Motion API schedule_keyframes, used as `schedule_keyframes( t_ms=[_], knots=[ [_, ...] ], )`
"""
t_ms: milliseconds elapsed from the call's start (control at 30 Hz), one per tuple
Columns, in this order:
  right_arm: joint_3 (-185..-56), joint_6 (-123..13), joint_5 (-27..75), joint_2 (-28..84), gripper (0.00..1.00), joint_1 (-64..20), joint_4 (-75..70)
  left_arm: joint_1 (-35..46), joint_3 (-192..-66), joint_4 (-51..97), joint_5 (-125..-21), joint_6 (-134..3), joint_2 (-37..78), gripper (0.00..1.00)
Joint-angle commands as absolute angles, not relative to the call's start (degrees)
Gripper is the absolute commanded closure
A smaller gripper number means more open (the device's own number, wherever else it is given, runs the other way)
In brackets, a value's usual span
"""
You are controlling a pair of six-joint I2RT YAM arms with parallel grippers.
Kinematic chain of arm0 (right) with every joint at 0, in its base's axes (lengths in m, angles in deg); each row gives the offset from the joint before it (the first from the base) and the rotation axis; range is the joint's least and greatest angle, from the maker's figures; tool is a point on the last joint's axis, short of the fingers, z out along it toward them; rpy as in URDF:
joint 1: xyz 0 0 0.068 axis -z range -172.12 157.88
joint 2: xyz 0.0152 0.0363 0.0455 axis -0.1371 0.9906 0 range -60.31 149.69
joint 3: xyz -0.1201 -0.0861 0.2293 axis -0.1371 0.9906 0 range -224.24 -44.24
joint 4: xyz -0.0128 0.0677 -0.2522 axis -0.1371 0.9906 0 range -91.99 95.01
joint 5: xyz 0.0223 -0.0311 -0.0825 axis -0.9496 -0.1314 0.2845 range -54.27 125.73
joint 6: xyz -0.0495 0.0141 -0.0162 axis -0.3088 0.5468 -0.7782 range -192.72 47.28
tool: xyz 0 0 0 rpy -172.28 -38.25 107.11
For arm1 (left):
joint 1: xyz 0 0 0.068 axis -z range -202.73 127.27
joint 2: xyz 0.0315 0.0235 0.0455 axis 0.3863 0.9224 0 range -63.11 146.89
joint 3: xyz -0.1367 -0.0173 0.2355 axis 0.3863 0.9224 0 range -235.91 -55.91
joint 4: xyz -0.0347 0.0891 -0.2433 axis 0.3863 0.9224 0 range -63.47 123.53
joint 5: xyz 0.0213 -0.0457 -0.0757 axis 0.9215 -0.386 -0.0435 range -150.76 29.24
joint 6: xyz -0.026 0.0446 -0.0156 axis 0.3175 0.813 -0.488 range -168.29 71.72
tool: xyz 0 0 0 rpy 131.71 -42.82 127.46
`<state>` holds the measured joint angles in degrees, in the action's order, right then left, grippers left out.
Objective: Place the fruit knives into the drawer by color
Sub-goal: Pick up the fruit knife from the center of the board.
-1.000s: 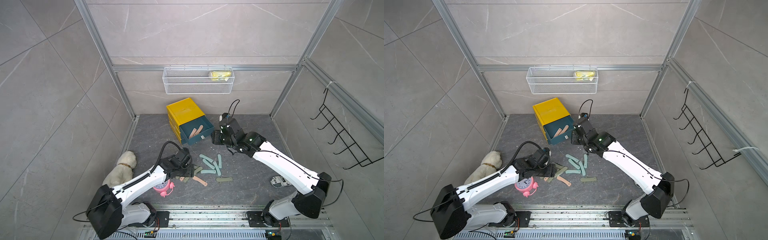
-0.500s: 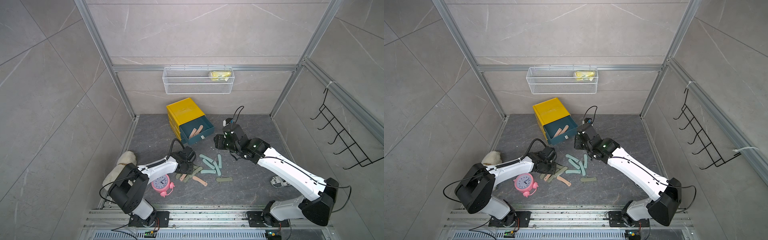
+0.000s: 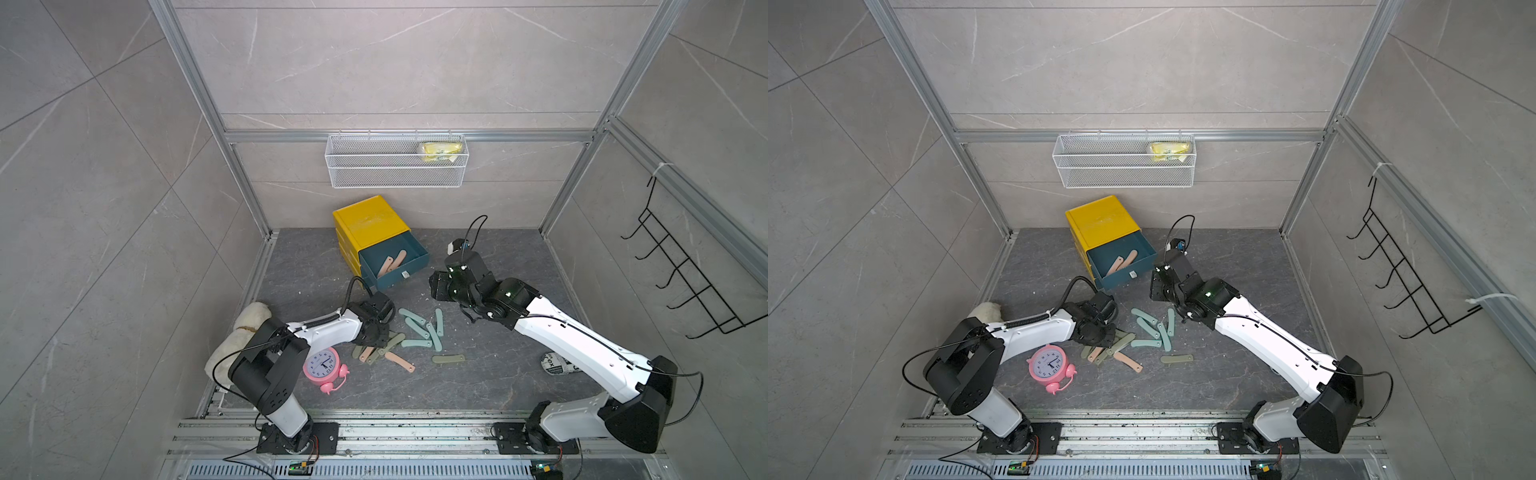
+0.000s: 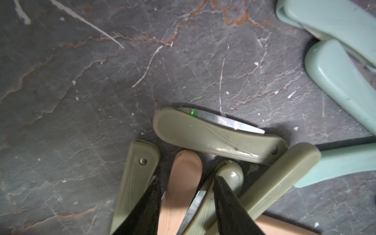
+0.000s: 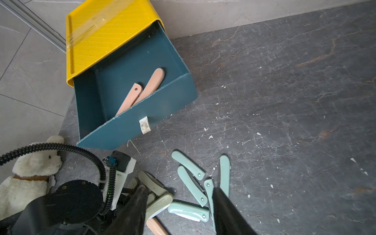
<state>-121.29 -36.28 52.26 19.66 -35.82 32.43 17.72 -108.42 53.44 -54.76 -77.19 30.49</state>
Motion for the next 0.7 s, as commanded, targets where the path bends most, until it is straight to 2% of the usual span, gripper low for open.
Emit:
schedule_keyframes(
  t_ms=[0, 267, 667],
  knots=[
    [-120.4, -35.6, 53.3, 19.2, 0.46, -35.8, 32.3, 17.5, -108.3, 56.1, -53.4, -77.2, 33.7, 0.55],
    [-120.8, -35.7, 53.4, 19.2, 0.46, -35.6, 32.7, 18.0, -108.2, 57.7, -53.0, -77.1, 36.1, 0.56],
    [-121.7, -35.5, 53.0, 19.9, 0.46, -35.2, 32.9, 18.7, -107.0, 54.6, -51.3, -77.5, 31.0, 0.68]
  ],
)
